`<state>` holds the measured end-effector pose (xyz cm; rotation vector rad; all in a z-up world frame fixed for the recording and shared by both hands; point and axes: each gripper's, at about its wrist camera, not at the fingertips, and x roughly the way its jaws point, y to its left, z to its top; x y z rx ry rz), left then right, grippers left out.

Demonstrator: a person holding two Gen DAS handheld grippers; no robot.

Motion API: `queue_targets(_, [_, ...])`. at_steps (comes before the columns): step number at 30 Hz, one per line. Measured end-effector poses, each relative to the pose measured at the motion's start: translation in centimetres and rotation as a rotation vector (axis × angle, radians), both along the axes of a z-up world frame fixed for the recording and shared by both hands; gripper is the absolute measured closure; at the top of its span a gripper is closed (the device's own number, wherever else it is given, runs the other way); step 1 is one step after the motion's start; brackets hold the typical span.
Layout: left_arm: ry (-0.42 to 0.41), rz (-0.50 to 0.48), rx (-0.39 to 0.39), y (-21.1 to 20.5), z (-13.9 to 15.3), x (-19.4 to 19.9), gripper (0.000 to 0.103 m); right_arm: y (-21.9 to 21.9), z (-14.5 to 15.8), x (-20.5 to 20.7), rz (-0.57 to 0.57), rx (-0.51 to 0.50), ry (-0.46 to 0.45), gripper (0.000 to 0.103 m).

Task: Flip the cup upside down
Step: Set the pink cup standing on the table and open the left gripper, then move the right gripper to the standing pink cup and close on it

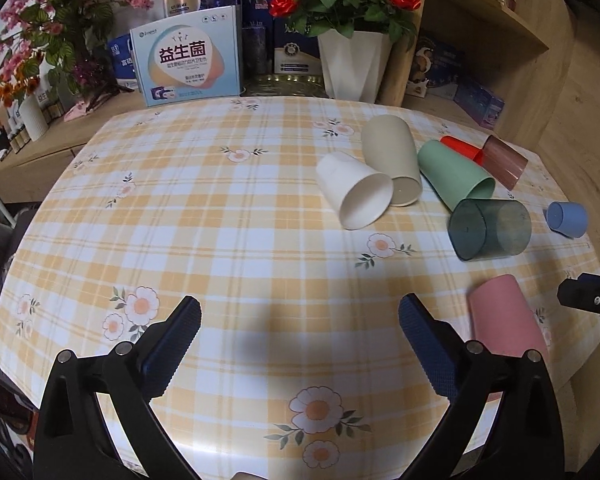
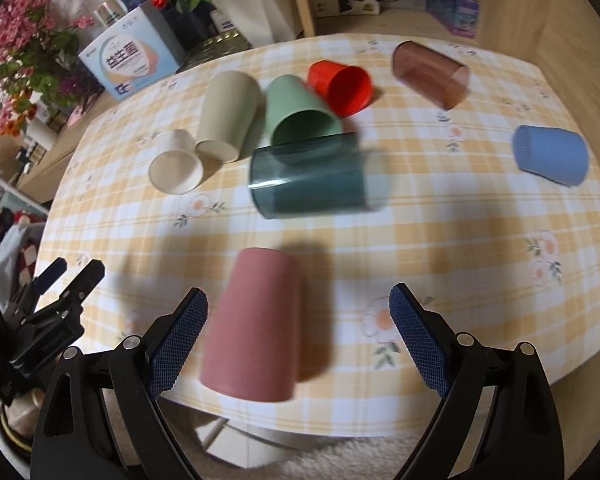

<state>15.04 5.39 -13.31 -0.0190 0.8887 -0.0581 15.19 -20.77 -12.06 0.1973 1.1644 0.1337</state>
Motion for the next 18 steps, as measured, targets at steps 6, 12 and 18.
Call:
queue_targets(6, [-0.007,0.025,0.014,0.9,-0.2,-0.1,0.006,-0.2,-1.5,1.0,0.009,0.117,0.062,0.014])
queue_targets(12, [-0.012,0.043,0.030,1.3,-0.6,-0.5,0.006,-1.1,-2.7,2.2,-0.032,0.168,0.132,0.014])
queue_targets(18, [0.010,0.071,-0.024,1.7,-1.0,-0.9,0.006,-0.6,-3.8,4.0,-0.021,0.173,0.180,0.014])
